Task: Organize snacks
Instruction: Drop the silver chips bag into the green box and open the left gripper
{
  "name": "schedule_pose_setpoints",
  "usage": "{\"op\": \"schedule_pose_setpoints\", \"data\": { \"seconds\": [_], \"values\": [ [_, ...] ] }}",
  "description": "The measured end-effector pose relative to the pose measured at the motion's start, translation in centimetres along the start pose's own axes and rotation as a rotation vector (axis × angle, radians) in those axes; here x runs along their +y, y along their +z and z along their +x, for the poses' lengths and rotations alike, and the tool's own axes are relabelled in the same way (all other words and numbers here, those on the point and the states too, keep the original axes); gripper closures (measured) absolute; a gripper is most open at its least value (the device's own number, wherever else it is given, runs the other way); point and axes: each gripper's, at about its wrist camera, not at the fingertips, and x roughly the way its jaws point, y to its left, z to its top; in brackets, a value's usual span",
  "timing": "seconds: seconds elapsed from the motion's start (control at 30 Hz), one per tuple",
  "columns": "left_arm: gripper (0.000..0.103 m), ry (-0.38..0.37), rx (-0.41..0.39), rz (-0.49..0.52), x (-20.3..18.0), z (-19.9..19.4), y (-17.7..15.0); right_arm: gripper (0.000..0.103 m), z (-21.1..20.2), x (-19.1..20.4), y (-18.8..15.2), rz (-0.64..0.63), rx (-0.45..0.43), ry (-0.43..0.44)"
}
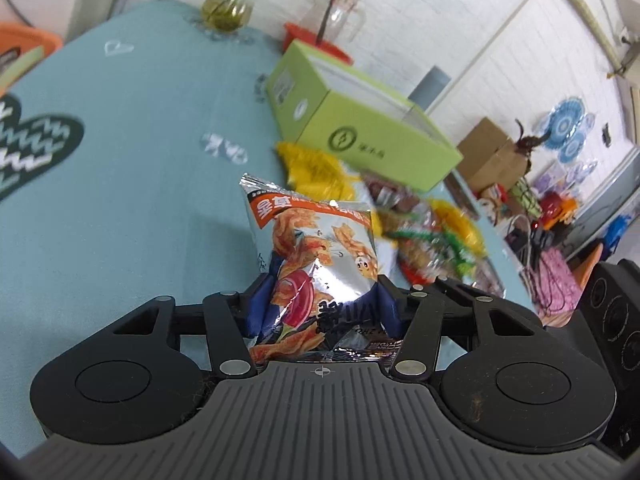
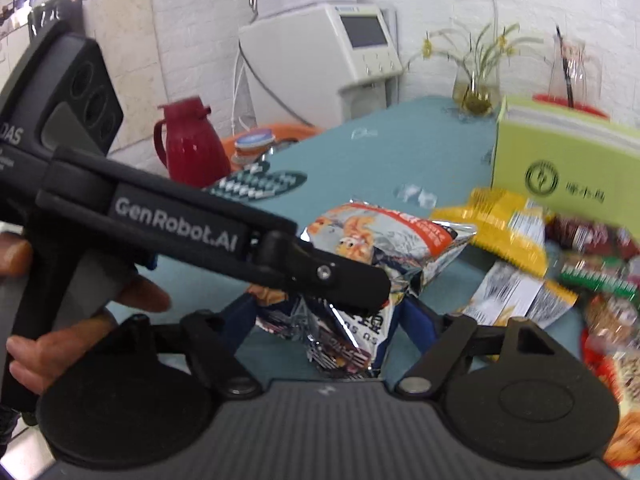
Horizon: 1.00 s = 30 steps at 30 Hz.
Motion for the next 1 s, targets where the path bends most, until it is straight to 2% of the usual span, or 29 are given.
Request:
{"op": "schedule_pose_setpoints", "data": {
  "seconds": [0.1, 0.27, 0.37, 0.47, 0.6, 0.77, 0.8, 0.83, 0.9, 0.97, 1.0],
  "values": [
    [0.065, 0.002, -0.022, 0.056, -2.4, 1.1, 2.9, 0.023, -0.5, -1.9, 2.0, -0.009, -0.041, -0.032],
    [0.065, -0.053, -0.046, 0.147, -7.2, 5.9, 10.6, 0.023, -1.4, -8.4, 7.6, -0.032, -0.099, -0.141],
    [0.065, -0.075, -0.045, 0.194, -10.3, 10.3, 15.4, 0.023, -1.0, -13.2, 11.0, -0.037, -0.091, -0.206],
    [0.065, -0.072, -0.027, 0.217, -12.2, 14.9, 18.6, 0.023, 0.2, -17.7, 13.2, -0.009, -0.053, -0.240],
    [0.065, -0.024, -0.002, 0.241, -12.4, 19.4, 20.6, 0.023, 2.8, -21.6, 14.3, 0.016, 0.002, -0.241],
    [0.064, 0.045, 0.025, 0.200, -9.0, 21.4, 21.1, 0.023, 6.6, -22.4, 14.0, 0.008, 0.049, -0.172],
    [0.058, 0.073, 0.023, 0.194, -8.4, 21.4, 21.1, 0.023, 7.6, -22.3, 14.0, 0.004, 0.061, -0.163],
    [0.043, 0.104, 0.015, 0.195, -7.9, 21.4, 21.1, 0.022, 8.0, -22.2, 14.0, 0.002, 0.063, -0.153],
    [0.038, 0.162, -0.014, 0.213, -7.4, 20.5, 21.0, 0.018, 7.4, -22.1, 13.8, 0.006, 0.037, -0.158],
    [0.036, 0.158, -0.050, 0.233, -7.5, 19.0, 20.7, 0.010, 5.3, -22.4, 13.5, 0.017, -0.009, -0.179],
    [0.034, 0.140, -0.066, 0.234, -7.6, 18.3, 20.5, 0.010, 4.1, -22.5, 13.2, 0.011, -0.022, -0.196]
  ]
}}
